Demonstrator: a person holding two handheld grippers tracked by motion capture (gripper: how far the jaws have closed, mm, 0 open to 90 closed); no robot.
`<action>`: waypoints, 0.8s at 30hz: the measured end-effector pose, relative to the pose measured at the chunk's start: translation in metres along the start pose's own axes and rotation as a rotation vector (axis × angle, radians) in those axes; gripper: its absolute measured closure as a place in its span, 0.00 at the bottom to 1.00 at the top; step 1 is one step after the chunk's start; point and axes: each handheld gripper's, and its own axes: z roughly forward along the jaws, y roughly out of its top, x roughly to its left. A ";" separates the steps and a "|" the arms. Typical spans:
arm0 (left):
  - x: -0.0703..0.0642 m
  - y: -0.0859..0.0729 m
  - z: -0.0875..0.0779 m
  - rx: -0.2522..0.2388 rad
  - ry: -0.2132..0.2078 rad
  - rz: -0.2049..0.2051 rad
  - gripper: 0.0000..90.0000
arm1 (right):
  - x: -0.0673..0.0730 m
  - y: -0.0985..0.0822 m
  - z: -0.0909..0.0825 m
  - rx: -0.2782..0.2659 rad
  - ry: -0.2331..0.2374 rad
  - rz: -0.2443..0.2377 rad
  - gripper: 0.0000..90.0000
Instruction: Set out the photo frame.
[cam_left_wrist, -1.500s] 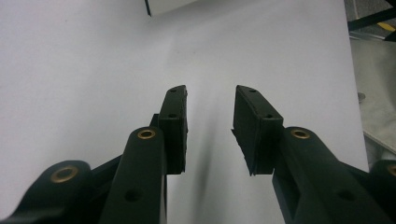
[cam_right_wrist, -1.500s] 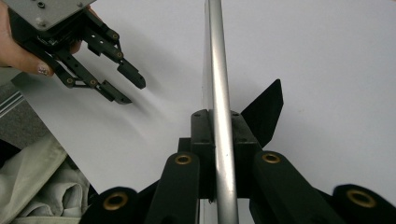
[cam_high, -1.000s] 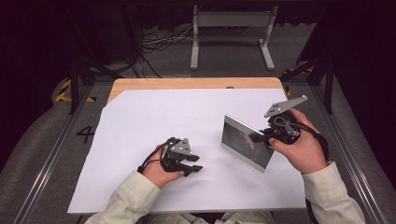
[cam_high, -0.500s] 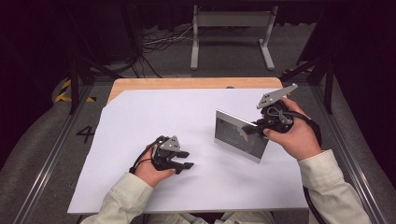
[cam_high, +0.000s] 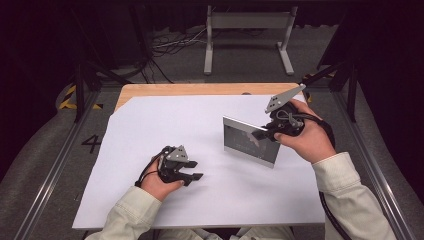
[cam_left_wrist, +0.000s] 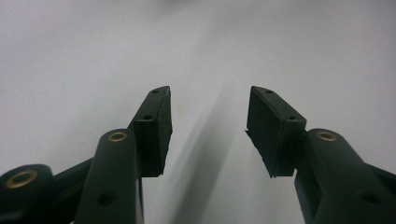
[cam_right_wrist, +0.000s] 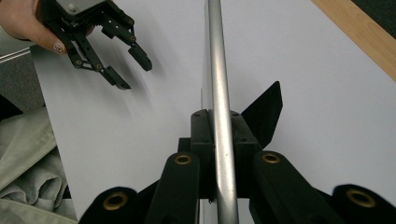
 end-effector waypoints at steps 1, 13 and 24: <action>0.000 0.000 0.000 0.000 0.002 0.000 0.56 | -0.001 0.001 0.001 0.000 0.006 -0.006 0.94; 0.006 -0.003 -0.004 -0.006 0.010 -0.015 0.56 | -0.009 0.009 0.010 0.002 0.063 -0.059 0.94; 0.007 -0.008 -0.011 -0.014 0.030 -0.032 0.56 | -0.017 0.013 0.022 0.011 0.114 -0.099 0.94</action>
